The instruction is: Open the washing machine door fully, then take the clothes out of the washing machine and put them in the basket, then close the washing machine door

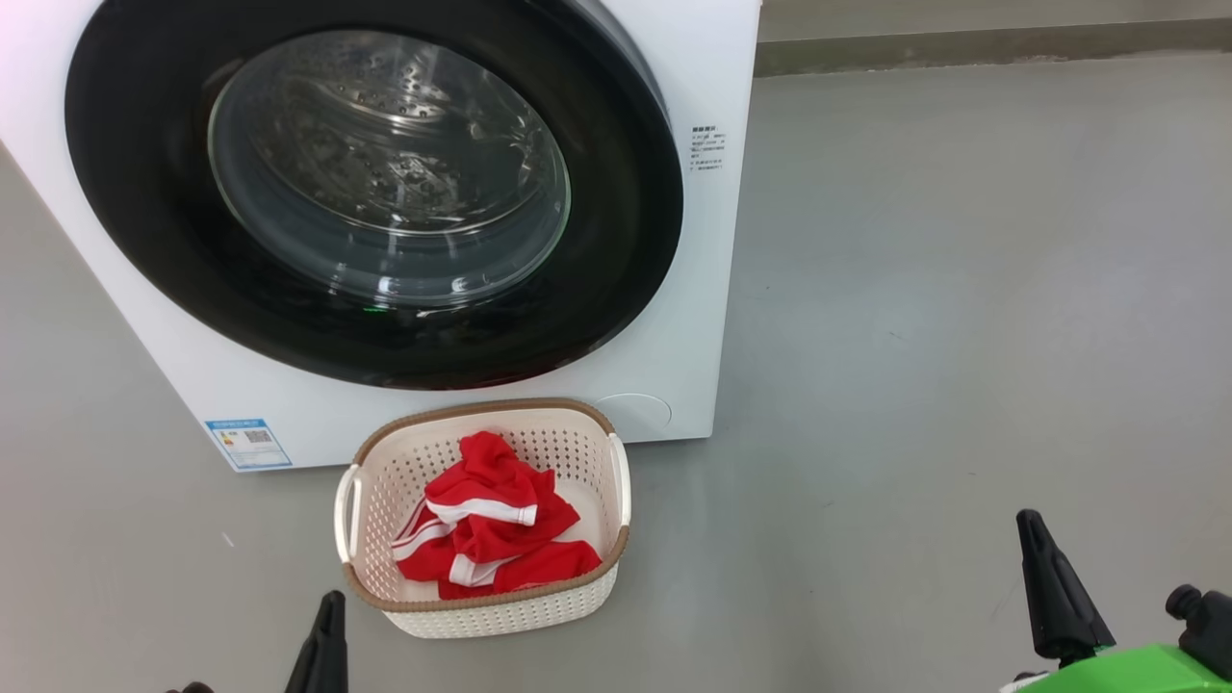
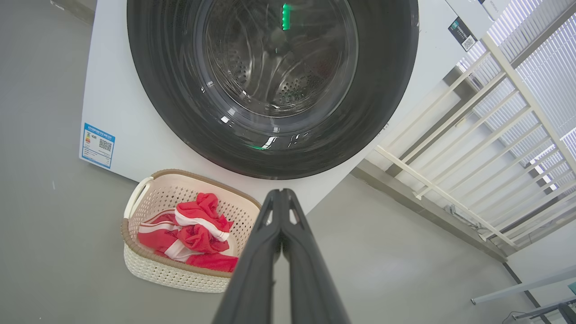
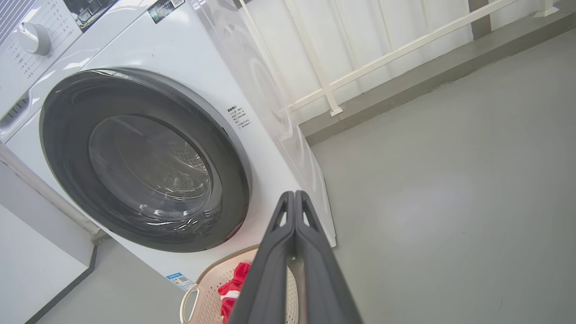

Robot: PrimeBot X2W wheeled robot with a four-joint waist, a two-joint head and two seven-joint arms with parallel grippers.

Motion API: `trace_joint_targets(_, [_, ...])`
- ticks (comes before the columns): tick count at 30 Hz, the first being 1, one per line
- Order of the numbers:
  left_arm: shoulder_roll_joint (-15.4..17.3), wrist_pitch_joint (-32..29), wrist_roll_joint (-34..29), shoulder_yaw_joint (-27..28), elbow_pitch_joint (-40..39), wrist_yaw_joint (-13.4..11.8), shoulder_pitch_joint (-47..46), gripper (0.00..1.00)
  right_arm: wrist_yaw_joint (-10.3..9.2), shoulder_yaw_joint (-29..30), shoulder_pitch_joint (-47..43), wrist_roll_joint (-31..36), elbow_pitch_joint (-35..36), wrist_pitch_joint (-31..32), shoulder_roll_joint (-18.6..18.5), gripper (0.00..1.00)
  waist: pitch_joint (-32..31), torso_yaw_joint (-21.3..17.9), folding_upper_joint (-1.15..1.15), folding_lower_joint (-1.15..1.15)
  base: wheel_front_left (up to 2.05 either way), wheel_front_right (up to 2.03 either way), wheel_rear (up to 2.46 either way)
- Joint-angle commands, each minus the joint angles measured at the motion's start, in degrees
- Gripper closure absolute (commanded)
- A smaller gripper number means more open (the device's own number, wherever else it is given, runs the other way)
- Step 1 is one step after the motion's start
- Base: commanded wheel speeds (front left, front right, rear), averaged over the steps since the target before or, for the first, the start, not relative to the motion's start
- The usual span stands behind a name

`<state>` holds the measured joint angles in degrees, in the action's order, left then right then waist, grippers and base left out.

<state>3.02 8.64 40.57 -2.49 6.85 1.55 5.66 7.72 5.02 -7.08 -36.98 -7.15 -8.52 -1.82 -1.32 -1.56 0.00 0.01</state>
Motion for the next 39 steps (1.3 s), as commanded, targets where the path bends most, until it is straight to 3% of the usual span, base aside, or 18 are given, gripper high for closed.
trace_joint_targets(1, [0.98,-0.23,1.46,1.08,-1.01,0.53,-2.51,1.00,-0.08,-0.31,3.03,-1.91,1.21,0.30,-1.09,1.00,0.02,0.02,0.00,-0.01,0.00,0.00,0.00])
trace_joint_targets(39, [1.43,-6.12,26.08,3.44,2.74,3.06,-6.76,1.00,-0.15,-0.60,7.72,-27.83,-2.51,6.27,-1.90,1.00,0.72,0.74,0.00,-0.01,0.00,0.00,0.00])
